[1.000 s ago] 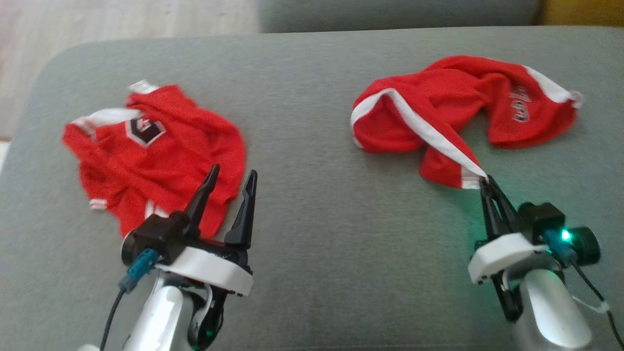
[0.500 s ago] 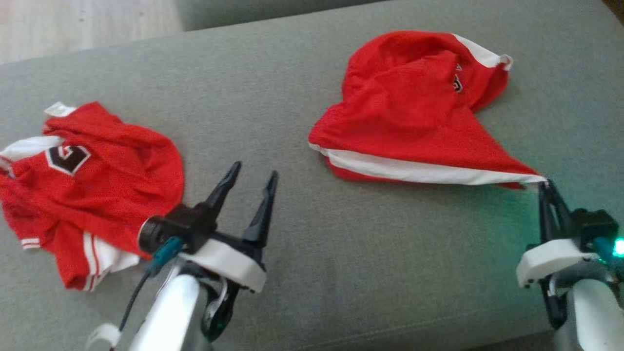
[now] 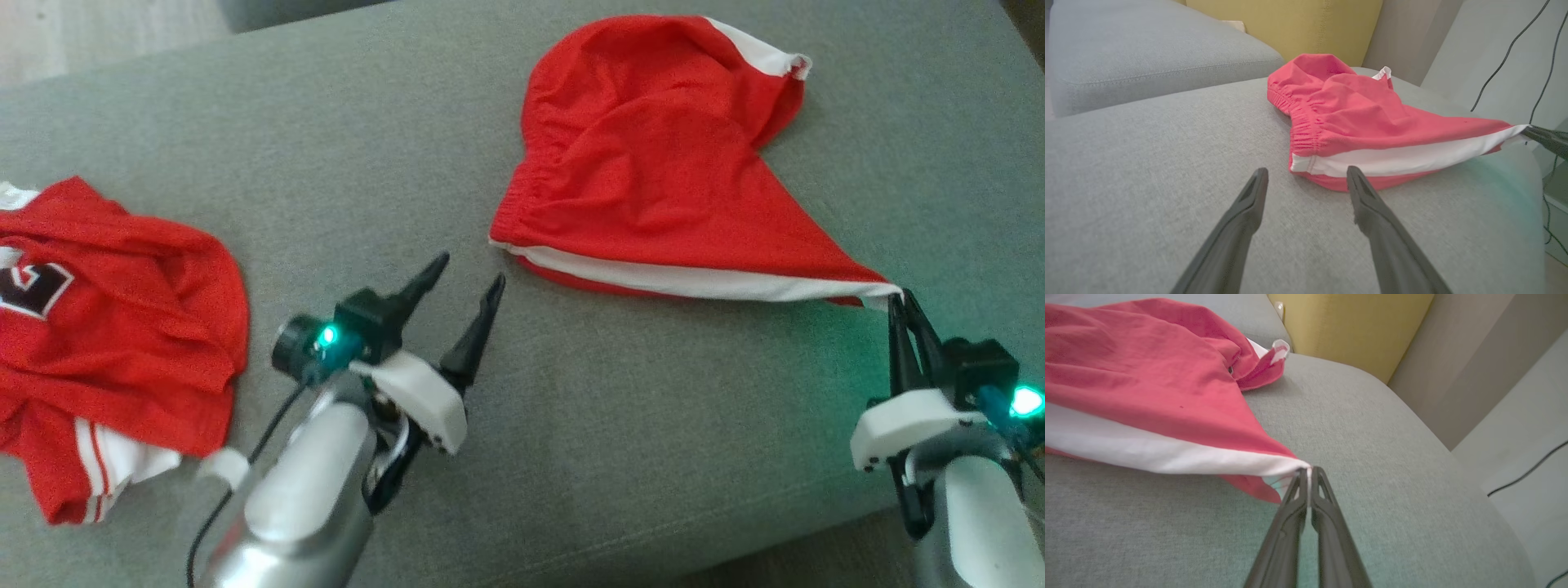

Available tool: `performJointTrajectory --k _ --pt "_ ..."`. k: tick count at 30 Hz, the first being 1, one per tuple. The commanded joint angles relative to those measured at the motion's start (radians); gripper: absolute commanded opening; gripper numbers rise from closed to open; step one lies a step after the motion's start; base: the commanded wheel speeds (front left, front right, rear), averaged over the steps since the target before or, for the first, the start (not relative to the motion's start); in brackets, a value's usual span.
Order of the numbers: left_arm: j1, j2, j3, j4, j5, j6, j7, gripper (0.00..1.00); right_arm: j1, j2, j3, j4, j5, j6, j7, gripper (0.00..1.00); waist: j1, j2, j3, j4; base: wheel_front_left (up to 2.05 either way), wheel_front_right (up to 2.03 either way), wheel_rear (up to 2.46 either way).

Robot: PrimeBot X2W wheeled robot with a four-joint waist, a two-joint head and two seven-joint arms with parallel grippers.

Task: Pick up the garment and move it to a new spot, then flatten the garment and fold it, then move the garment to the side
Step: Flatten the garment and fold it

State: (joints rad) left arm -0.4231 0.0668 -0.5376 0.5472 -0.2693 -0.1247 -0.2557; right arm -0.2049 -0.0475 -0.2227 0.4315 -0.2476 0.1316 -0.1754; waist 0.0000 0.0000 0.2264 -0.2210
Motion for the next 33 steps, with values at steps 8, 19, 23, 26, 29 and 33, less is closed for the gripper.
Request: performJointTrajectory --k 8,19,23,26,29,33 --pt "-0.159 0.009 0.027 0.103 0.043 -0.005 -0.006 1.0 -0.077 -0.005 0.052 -0.02 0.005 -0.001 -0.008 0.0 0.0 0.0 0.058 -0.039 0.0 0.0 0.0" --pt "-0.238 0.012 -0.075 0.186 -0.017 -0.006 -0.006 1.0 -0.106 -0.003 0.079 0.003 0.018 -0.001 -0.021 0.0 0.0 0.0 0.086 -0.057 0.0 0.0 0.0" --pt "-0.248 0.015 -0.103 0.185 -0.043 -0.006 -0.006 1.0 -0.112 -0.003 0.085 0.012 0.022 -0.001 -0.025 0.0 0.0 0.0 0.089 -0.062 0.0 0.0 0.0" --pt "-0.258 0.019 -0.147 0.194 -0.071 -0.006 -0.006 1.0 -0.118 -0.003 0.094 0.018 0.027 -0.001 -0.029 0.0 0.0 0.0 0.091 -0.068 0.0 0.0 0.0" --pt "-0.268 0.023 -0.177 0.203 -0.102 -0.006 -0.006 0.0 -0.121 -0.003 0.097 0.02 0.028 -0.001 -0.03 0.0 0.0 0.0 0.091 -0.071 0.0 0.0 0.0" --pt "-0.277 0.031 -0.204 0.2 -0.131 -0.006 -0.006 0.0 -0.122 -0.003 0.093 0.02 0.025 -0.001 -0.033 0.0 0.0 0.0 0.085 -0.066 0.0 0.0 0.0"
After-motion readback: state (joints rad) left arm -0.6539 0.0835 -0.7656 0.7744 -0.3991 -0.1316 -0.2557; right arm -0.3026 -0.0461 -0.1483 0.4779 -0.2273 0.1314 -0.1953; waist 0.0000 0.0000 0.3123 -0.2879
